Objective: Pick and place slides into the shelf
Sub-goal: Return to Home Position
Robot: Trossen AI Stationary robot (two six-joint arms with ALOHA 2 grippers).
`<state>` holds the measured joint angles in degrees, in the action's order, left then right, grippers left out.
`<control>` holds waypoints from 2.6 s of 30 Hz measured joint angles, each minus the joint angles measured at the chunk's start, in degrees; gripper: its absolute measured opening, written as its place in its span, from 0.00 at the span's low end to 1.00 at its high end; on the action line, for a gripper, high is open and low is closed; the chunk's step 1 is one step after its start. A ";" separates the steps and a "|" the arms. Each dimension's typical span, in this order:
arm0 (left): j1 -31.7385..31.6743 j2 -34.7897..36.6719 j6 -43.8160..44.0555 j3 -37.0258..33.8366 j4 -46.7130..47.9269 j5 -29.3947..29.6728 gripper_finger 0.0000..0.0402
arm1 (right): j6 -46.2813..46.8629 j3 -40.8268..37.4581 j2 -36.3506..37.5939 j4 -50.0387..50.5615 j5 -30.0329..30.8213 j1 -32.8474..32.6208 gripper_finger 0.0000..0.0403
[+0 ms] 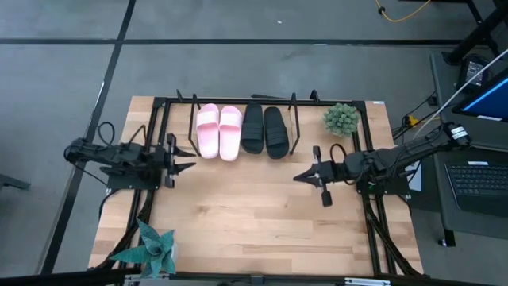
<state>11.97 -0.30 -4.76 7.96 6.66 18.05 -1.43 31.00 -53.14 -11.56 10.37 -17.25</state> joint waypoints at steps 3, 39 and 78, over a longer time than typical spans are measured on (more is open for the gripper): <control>-1.56 0.16 0.16 -1.37 -0.79 -3.53 0.30 | -0.65 0.00 -0.02 0.23 0.01 0.30 0.01; -6.23 0.00 0.59 -6.16 -4.57 -11.57 0.30 | -4.84 -30.67 4.54 -30.07 -2.34 5.85 0.01; -6.21 0.00 0.66 -6.14 -4.55 -11.52 0.30 | 2.29 -30.61 36.75 -4.19 -6.18 10.77 0.01</control>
<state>5.76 -0.30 -4.10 1.83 2.11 6.52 0.87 0.40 -16.39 -15.75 4.19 -6.48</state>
